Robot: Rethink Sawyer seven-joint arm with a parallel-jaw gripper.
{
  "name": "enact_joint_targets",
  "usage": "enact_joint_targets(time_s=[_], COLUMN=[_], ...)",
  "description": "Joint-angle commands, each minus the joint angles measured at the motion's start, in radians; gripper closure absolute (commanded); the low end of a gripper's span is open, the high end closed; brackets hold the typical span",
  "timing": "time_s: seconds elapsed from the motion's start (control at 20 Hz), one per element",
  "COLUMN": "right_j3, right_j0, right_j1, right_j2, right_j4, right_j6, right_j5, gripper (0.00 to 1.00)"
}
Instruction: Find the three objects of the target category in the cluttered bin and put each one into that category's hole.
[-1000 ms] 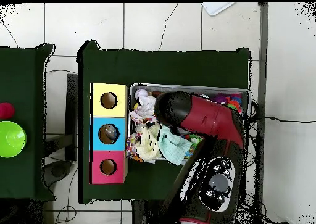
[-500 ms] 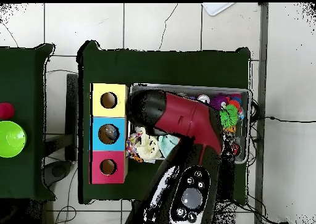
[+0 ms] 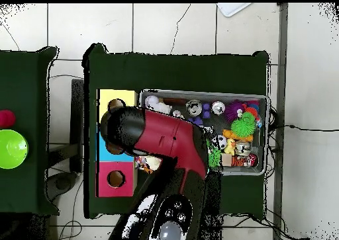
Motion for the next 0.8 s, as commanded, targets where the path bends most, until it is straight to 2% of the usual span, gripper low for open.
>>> enact_joint_targets(time_s=[0.05, 0.8], right_j3=[0.168, 0.238], right_j0=[0.029, 0.059], right_j1=[-0.005, -0.002], right_j2=[0.042, 0.089], right_j4=[0.062, 0.107], right_j6=[0.361, 0.428], right_j5=[0.014, -0.104], gripper=[1.0, 1.0])
